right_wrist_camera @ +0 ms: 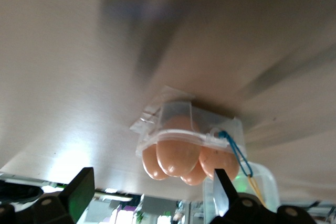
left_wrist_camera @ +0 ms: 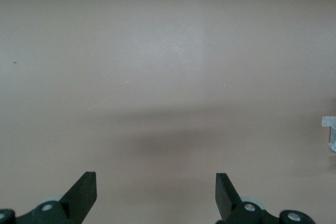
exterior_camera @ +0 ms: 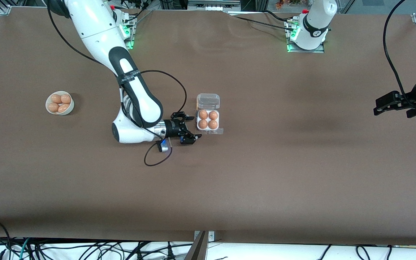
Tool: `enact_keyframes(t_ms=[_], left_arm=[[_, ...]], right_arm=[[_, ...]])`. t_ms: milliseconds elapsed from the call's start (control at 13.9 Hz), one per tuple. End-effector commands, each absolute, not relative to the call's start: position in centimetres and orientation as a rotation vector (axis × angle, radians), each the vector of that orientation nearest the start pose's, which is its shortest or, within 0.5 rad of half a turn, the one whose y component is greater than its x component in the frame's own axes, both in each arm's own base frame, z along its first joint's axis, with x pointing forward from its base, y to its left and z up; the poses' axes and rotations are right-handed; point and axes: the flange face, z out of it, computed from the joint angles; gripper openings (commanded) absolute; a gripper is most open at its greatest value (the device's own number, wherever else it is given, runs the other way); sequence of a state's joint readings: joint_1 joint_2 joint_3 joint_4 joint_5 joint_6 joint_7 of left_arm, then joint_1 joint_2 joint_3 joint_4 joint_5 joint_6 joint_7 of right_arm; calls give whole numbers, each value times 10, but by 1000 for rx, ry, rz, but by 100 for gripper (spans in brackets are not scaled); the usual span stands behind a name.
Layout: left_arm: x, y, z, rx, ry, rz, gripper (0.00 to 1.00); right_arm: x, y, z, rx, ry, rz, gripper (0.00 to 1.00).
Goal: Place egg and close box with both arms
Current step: 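Withdraw the right gripper to rest while the left gripper reaches the box lid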
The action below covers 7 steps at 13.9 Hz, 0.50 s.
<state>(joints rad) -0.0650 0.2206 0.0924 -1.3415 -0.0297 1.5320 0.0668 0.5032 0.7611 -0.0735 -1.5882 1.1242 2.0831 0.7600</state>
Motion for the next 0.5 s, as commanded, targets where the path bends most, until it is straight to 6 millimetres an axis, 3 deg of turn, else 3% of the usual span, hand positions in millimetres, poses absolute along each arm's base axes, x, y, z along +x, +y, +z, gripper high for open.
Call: enact_keyframes(t_ms=[0,216,431], left_arm=[[616,7,603,-3139,62,47,100],[618,2,592,-3142,73,85,100],[619,-26,580,-3162,140,161,100]], right_arm=[[628,281,234,-2316,1078,619,100],[641,236,265,-2603,745,400,100],[643,171,285,-2865,435,260,100]])
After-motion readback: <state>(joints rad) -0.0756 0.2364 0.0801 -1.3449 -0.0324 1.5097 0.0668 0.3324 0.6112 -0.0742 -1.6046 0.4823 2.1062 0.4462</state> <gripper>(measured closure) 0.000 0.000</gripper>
